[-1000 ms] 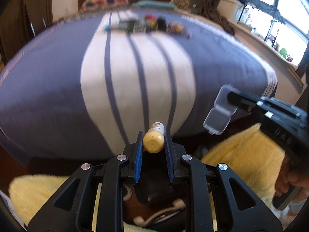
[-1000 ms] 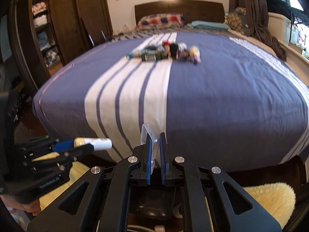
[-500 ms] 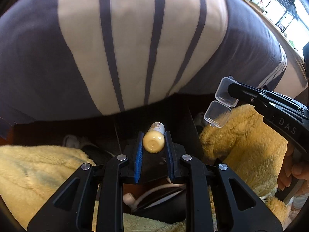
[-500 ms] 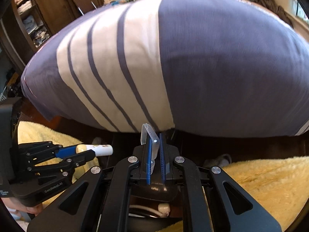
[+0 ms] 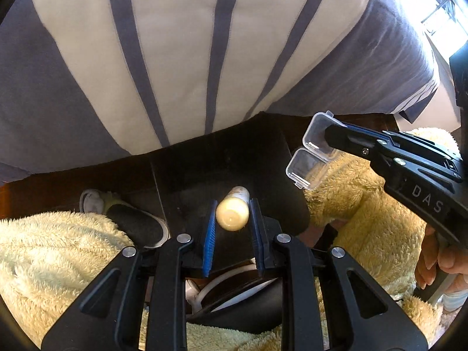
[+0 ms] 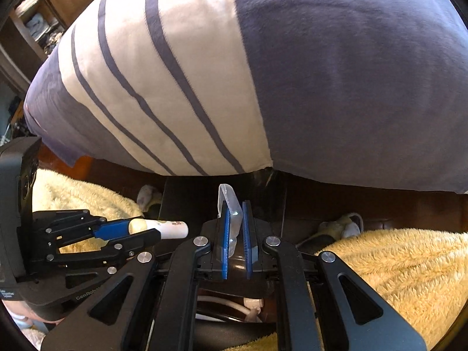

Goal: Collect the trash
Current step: 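Open both tools to drop the tube and box into the bin, then move both open tools back up to the items on the bed, then grasp the green bottle with left tool while right tool grasps the yellow lotion bottle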

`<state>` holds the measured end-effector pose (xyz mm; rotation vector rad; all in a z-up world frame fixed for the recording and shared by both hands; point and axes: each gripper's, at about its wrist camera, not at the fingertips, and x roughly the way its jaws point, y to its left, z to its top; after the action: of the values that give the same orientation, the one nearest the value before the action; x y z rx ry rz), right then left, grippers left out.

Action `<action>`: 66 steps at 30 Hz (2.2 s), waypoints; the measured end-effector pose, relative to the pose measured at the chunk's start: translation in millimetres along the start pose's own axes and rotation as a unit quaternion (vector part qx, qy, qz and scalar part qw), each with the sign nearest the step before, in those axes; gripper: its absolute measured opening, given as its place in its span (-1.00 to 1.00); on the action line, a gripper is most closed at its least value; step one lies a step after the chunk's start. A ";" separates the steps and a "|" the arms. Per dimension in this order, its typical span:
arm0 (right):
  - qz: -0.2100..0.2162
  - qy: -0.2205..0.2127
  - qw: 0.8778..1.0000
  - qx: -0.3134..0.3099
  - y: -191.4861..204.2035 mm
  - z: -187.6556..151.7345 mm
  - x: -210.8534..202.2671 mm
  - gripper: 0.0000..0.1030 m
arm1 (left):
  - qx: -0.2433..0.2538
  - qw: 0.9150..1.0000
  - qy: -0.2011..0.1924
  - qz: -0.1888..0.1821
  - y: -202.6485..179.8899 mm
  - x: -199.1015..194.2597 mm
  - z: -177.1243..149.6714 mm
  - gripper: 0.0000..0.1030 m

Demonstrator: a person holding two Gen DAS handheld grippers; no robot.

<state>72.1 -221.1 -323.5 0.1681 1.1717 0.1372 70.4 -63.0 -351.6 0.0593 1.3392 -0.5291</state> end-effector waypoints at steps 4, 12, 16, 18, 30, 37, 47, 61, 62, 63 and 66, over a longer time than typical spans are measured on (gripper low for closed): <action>0.006 0.016 1.000 -0.007 1.5 3.5 8.5 -0.78 | -0.005 1.000 0.004 0.002 1.2 0.6 0.5 -0.44; 0.020 0.012 1.000 0.018 -8.0 6.5 4.4 -0.28 | -0.010 1.000 -0.008 0.015 0.0 -10.8 -0.8 -0.22; 0.011 -0.015 0.999 0.028 -12.6 11.2 -16.4 0.18 | -0.009 1.000 -0.021 0.020 1.4 -19.2 -1.1 0.00; 0.003 -0.032 0.999 0.028 -13.1 13.2 -27.8 0.47 | -0.008 0.999 -0.032 0.024 0.1 -28.0 0.2 0.16; -0.044 -0.129 0.990 0.037 -27.2 34.0 -101.1 0.83 | 0.004 0.987 -0.140 0.084 -0.1 -117.6 22.2 0.82; -0.068 -0.176 0.981 0.037 -43.1 57.7 -139.1 0.88 | 0.013 0.974 -0.198 0.107 1.7 -158.8 47.1 0.83; -0.101 -0.211 0.972 0.024 -59.1 116.6 -153.1 0.88 | 0.015 0.967 -0.226 0.120 10.1 -175.4 101.5 0.83; -0.107 -0.237 0.965 0.019 -75.8 225.8 -129.1 0.65 | 0.038 0.966 -0.228 0.113 6.0 -155.8 197.2 0.82; -0.103 -0.237 0.966 0.020 -76.6 232.7 -126.7 0.58 | 0.039 0.966 -0.230 0.112 4.8 -154.6 206.5 0.82; -0.097 -0.235 0.967 0.022 -78.2 240.6 -123.7 0.45 | 0.039 0.966 -0.232 0.110 4.0 -154.0 213.7 0.82; -0.074 -0.226 0.971 0.031 -84.1 262.5 -111.5 0.08 | 0.041 0.966 -0.238 0.095 0.4 -153.1 236.1 0.81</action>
<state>273.6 -340.8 -140.5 0.1562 0.7298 -0.0685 265.0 -91.8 -150.4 0.1190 0.8314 -0.4020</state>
